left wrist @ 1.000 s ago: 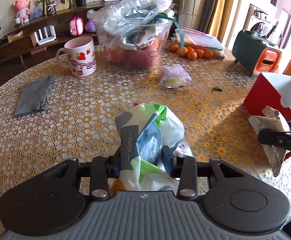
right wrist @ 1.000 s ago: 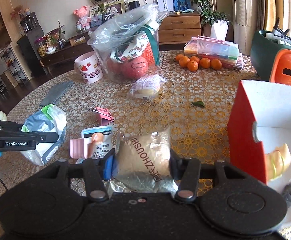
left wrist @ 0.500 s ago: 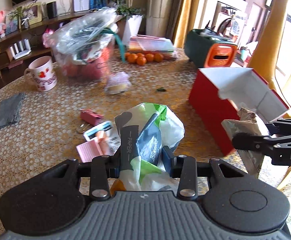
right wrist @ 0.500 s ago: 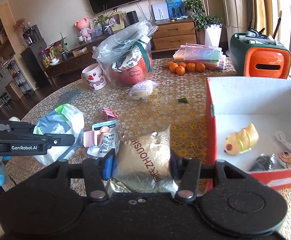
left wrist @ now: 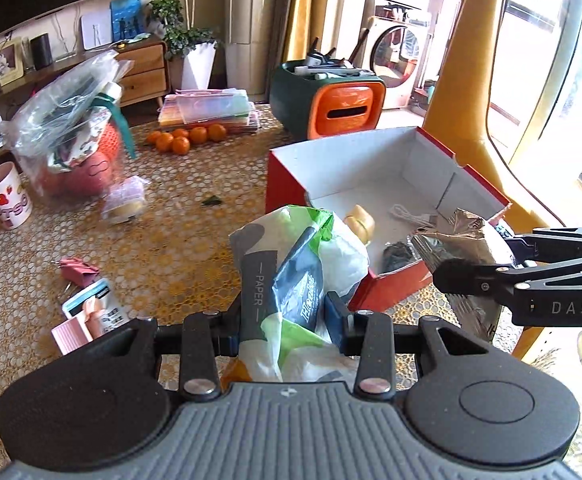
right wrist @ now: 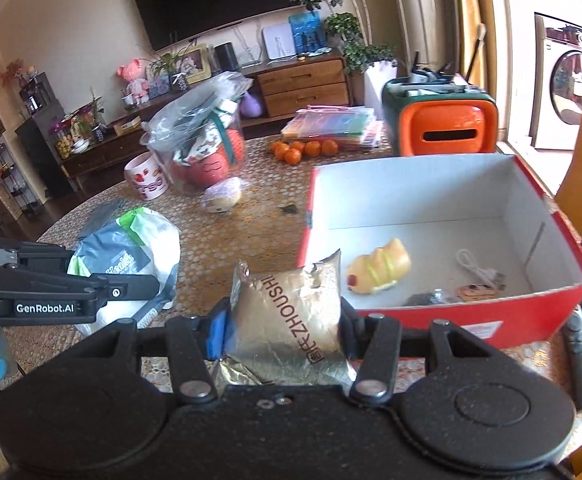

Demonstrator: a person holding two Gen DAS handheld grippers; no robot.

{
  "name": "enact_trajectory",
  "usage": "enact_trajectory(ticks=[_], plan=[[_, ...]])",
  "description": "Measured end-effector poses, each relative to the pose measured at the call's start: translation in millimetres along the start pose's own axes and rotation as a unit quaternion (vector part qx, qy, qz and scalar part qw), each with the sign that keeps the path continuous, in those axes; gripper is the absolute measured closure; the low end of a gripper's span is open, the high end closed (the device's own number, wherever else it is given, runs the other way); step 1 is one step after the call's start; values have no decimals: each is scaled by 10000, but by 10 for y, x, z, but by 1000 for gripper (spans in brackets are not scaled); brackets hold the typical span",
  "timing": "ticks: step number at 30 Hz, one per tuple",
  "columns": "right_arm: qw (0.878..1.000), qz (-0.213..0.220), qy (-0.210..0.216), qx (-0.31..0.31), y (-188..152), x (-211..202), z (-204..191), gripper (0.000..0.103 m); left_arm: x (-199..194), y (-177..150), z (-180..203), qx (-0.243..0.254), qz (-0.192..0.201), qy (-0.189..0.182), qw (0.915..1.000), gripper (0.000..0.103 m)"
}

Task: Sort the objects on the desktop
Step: 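Carry the tissue pack and foil bag with both tools over the shoebox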

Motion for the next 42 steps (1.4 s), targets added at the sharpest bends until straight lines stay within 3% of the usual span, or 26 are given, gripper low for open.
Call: enact_trajectory(ticks=[10, 19, 31, 42], plan=[[9993, 143, -317, 139, 57, -189, 479, 51, 280, 227, 581, 279, 52, -281, 9992, 65], [9979, 264, -548, 202, 190, -152, 860, 51, 641, 460, 877, 409, 83, -399, 9983, 65], [9962, 172, -855, 86, 346, 261, 1260, 51, 1345, 604, 920, 524, -152, -235, 9982, 65], [9937, -259, -1075, 166, 384, 922, 1601, 51, 1923, 572, 901, 563, -578, -85, 9967, 65]])
Point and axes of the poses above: each gripper's, at about its wrist camera, not at the fingertips, and x roughly the way its jaws point, z to its right, y to its top, the point moved 1 cm from there along x, roughly the way its jaws point, and after that the axes turned 10 degrees about z, right-handed, at the moved point
